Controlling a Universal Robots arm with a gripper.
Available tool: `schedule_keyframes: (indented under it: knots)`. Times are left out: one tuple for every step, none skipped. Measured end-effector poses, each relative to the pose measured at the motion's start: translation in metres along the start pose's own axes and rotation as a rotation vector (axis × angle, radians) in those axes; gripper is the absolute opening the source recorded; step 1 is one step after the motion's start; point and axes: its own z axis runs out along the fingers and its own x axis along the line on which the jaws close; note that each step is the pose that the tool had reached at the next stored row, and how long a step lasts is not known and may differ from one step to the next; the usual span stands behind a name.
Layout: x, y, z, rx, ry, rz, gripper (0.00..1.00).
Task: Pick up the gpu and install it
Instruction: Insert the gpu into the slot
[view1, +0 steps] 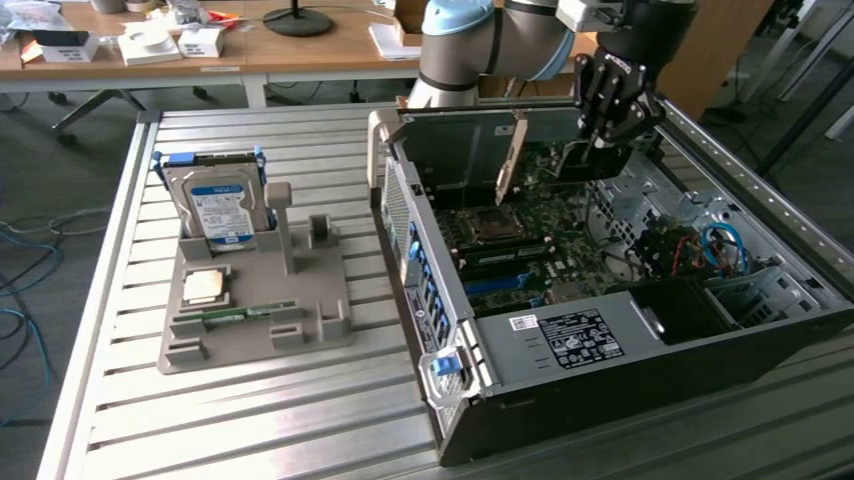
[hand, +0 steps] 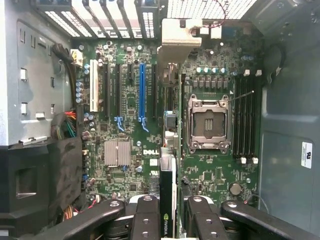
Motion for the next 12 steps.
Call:
schedule_keyframes:
  knots:
    - [0.0000, 0.0006, 0.0000, 0.0045, -0.0003, -0.002, 0.26]
    - [0.0000, 0.0011, 0.0001, 0.0091, -0.0006, -0.004, 0.26]
    - [0.0000, 0.0017, 0.0001, 0.0137, -0.0011, -0.006, 0.26]
    - [0.0000, 0.0023, 0.0001, 0.0182, -0.0014, -0.008, 0.26]
    - [0.0000, 0.0029, 0.0002, 0.0226, -0.0018, -0.009, 0.26]
    - [0.0000, 0.0035, 0.0002, 0.0270, -0.0022, -0.011, 0.26]
    - [0.0001, 0.0041, 0.0002, 0.0313, -0.0025, -0.013, 0.26]
    - [0.0000, 0.0048, 0.0003, 0.0353, -0.0029, -0.014, 0.26]
    - [0.0000, 0.0049, 0.0004, 0.0362, -0.0028, -0.015, 0.26]
    - [0.0001, 0.0049, 0.0004, 0.0361, -0.0026, -0.015, 0.26]
    - [0.0002, 0.0049, 0.0006, 0.0361, -0.0025, -0.013, 0.26]
    - [0.0004, 0.0049, 0.0008, 0.0362, -0.0025, -0.007, 0.26]
